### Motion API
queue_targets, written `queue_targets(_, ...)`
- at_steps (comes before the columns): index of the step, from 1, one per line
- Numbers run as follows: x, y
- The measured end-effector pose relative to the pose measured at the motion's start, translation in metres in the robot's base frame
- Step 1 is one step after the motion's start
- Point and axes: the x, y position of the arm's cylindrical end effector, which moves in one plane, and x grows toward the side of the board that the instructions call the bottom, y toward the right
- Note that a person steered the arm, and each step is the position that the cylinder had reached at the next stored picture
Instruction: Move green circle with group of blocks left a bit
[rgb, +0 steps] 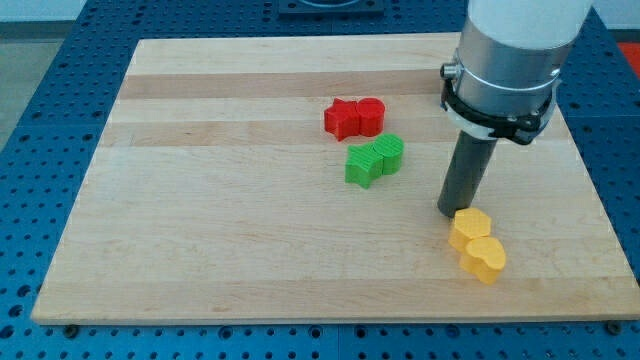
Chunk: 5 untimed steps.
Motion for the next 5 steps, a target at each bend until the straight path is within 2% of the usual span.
queue_targets(5,-0.0051,-0.0014)
